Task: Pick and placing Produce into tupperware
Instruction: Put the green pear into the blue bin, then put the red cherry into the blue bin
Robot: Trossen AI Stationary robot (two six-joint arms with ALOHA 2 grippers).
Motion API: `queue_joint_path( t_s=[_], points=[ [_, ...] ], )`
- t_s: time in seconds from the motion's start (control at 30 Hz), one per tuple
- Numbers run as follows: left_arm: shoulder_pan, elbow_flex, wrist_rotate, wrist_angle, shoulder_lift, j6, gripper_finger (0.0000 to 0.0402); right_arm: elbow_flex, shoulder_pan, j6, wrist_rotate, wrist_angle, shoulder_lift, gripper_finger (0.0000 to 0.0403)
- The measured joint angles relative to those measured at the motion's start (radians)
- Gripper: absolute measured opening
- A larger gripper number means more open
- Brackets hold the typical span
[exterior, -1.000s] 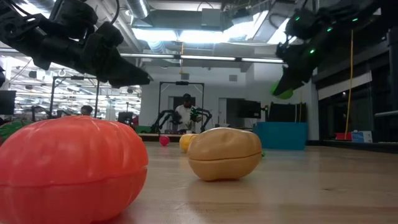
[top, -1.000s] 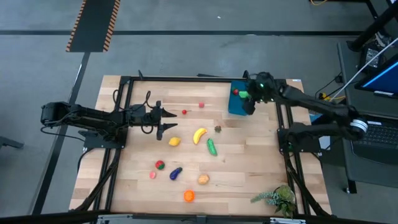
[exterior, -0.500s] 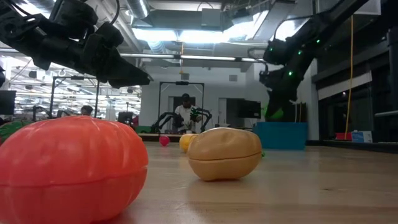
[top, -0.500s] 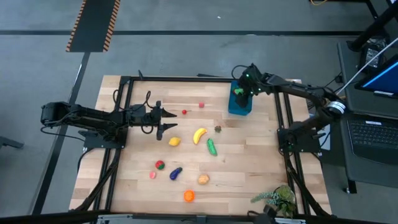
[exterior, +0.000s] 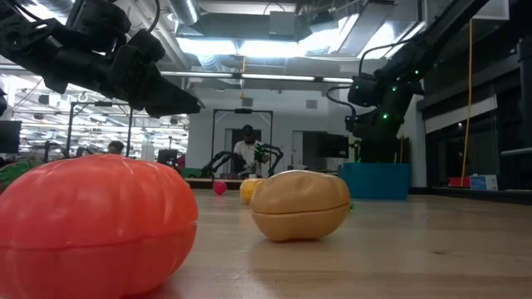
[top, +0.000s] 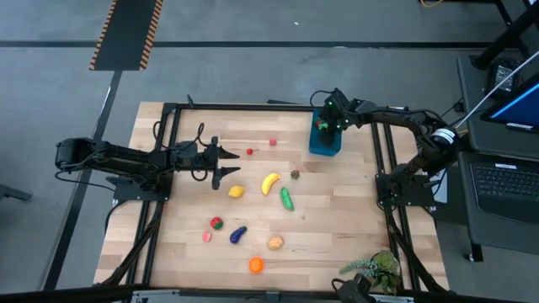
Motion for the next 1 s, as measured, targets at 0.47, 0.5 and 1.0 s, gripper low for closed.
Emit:
queue_joint_path(
  t_s=[0.47,0.5,1.0],
  points=[
    [0.0,0.0,0.0,0.0,0.0,0.0,0.0196,0.0,0.0,-0.001,-0.024,0.036,0.034,0.0277],
    [0.0,0.0,0.0,0.0,0.0,0.0,0.0196,0.0,0.0,-0.003,-0.024,0.036,0.034,0.0277],
    [0.0,0.0,0.0,0.001,0.0,0.001,0.0196,-0.001,-0.005,0.051,0.041,0.033,-0.044,0.0272]
  ],
)
